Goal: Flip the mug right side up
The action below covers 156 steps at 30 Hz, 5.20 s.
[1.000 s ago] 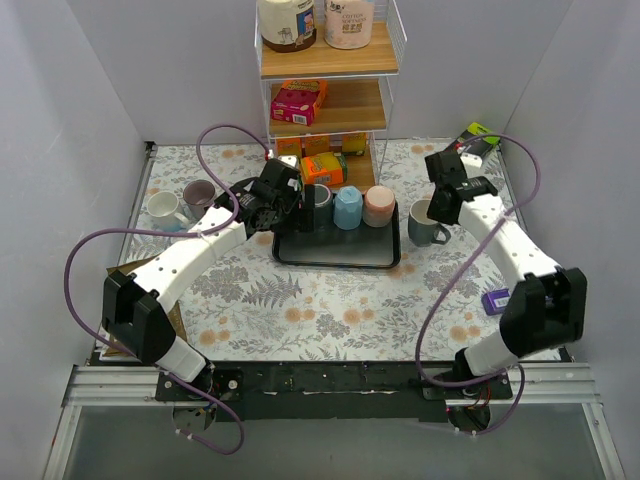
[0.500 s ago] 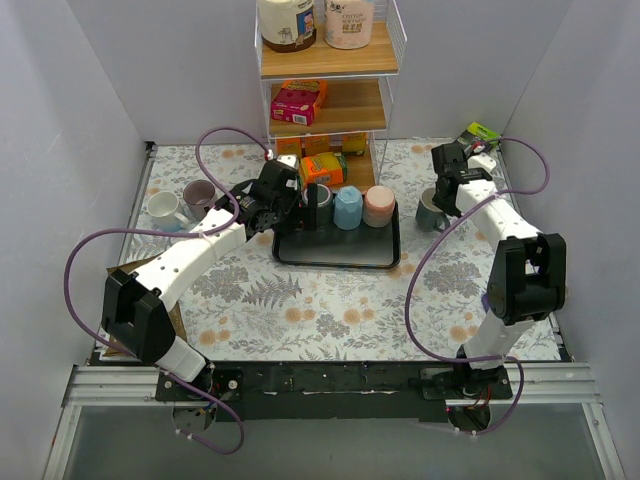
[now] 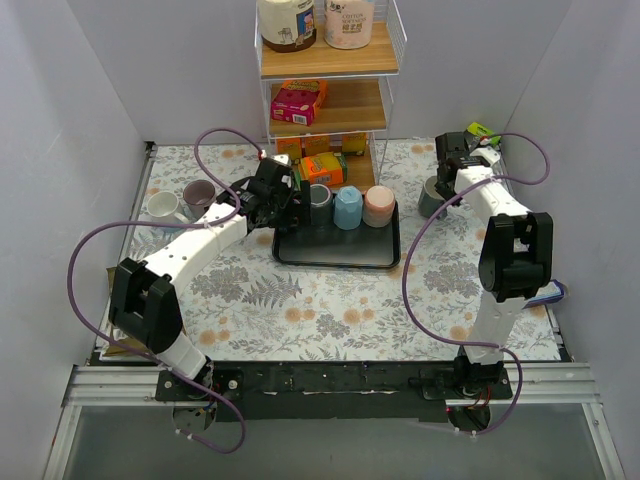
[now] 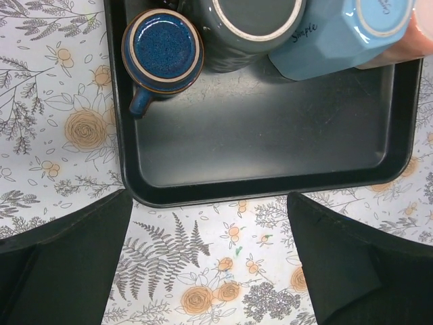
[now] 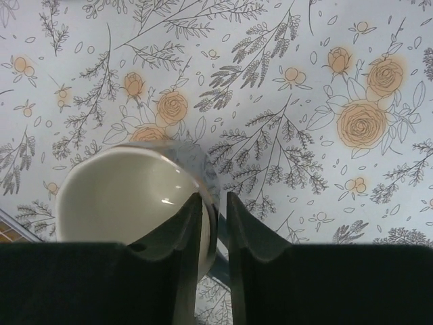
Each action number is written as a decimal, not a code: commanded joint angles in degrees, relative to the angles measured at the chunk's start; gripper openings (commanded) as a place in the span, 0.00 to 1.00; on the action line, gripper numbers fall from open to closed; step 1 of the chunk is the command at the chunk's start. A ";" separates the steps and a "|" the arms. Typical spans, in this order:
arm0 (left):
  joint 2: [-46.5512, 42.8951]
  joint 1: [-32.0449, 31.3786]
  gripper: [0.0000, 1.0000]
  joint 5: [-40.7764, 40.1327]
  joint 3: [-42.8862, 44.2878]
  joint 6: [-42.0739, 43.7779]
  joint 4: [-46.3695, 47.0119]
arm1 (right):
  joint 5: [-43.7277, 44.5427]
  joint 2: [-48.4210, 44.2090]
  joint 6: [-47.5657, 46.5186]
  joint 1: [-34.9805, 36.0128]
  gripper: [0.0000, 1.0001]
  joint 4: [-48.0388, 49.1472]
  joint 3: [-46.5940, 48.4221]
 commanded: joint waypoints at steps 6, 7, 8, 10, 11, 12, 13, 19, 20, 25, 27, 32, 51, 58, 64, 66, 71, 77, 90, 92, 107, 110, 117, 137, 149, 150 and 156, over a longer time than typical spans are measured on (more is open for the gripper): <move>2.53 1.27 0.98 1.79 -1.25 5.58 4.03 | 0.30 -2.00 -0.67 0.03 0.58 -0.23 2.89; 2.62 1.18 0.98 2.14 -1.60 6.73 5.25 | 0.03 -2.09 -0.85 0.03 0.59 -0.93 3.33; 2.62 1.18 0.98 2.06 -2.56 8.05 6.13 | -0.40 -2.27 -1.02 -0.06 0.60 -2.51 4.55; 2.44 1.36 0.98 2.32 -3.71 12.27 9.02 | -1.28 -3.14 -1.72 0.03 0.62 -3.57 5.26; 2.53 1.71 0.98 2.32 -4.06 13.41 9.83 | -1.37 -3.58 -1.90 0.03 0.63 -4.36 5.61; 2.71 2.06 0.98 2.15 -4.76 15.17 11.14 | -1.37 -4.11 -2.16 0.03 0.64 -4.63 5.70; 2.88 2.41 0.98 2.32 -4.77 15.70 11.33 | -1.55 -5.42 -2.86 -0.15 0.66 -4.63 5.62; 6.04 8.56 0.98 8.81 -3.45 18.07 13.79 | -5.31 -10.34 -5.41 -0.41 0.73 -6.56 6.32; 6.66 9.26 0.98 10.39 -3.19 18.95 13.96 | -6.20 -11.23 -5.59 -0.50 0.73 -7.17 6.23; 10.61 9.36 0.87 13.75 -2.57 22.83 16.33 | -12.26 -18.68 -7.09 -0.41 0.73 -6.04 1.50; 10.88 9.36 0.86 15.15 -2.57 23.44 18.69 | -13.41 -20.63 -7.61 -0.41 0.73 -5.86 0.43; 13.24 9.36 0.92 15.77 -1.43 23.44 21.96 | -15.17 -24.50 -8.67 -0.41 0.73 -6.91 -0.27; 20.81 9.36 0.57 13.84 3.85 21.34 20.56 | -17.90 -32.33 -9.29 -0.41 0.72 -6.13 -8.80; 18.36 9.27 0.22 13.83 3.50 20.37 19.77 | -19.12 -34.35 -10.08 -0.41 0.71 -6.48 -9.41; 14.31 8.92 0.17 13.66 1.13 18.18 19.33 | -22.55 -38.30 -10.08 -0.41 0.71 -5.78 -13.36; 13.17 8.83 0.13 13.57 0.16 17.82 19.33 | -23.26 -39.62 -9.99 -0.41 0.71 -5.25 -14.94; 10.97 8.57 0.00 13.31 -0.99 16.07 18.54 | -24.92 -41.12 -10.25 -0.41 0.71 -4.81 -16.36; 4.22 8.65 0.00 19.35 3.13 7.29 11.78 | -43.79 -44.10 -15.08 -0.24 0.75 4.14 -21.27; -12.13 8.30 0.00 38.27 -0.18 -30.94 34.07 | -60.97 -53.43 -10.08 17.67 0.86 38.23 -33.33; -13.20 7.86 0.00 37.92 -0.89 -36.46 39.24 | -60.88 -52.64 -9.20 19.88 0.86 41.41 -32.71; -19.44 0.31 0.00 30.89 -12.67 -49.42 67.57 | -54.38 -40.86 -4.02 27.71 0.80 57.50 -23.75; -19.44 -1.01 0.00 29.93 -13.20 -48.98 69.33 | -53.23 -39.45 -3.49 27.89 0.77 58.21 -23.04; -19.44 -1.46 0.00 29.48 -14.25 -48.54 70.30 | -49.37 -41.03 -0.85 27.89 0.59 62.25 -26.45; -19.09 -1.45 0.00 30.62 -14.61 -47.84 69.34 | -48.39 -41.82 -0.05 27.89 0.01 63.05 -27.08; -19.44 -1.54 0.98 27.21 -12.06 -41.34 56.35 | -40.24 -44.89 -7.87 27.80 0.01 47.53 -25.15; -19.61 -1.54 0.98 25.98 -11.45 -40.11 53.54 | -36.48 -45.33 -9.10 27.89 0.01 44.70 -24.89; -20.67 -1.45 0.98 14.03 -5.74 -32.90 33.15 | -25.39 -50.17 -12.44 24.03 0.01 30.04 -26.64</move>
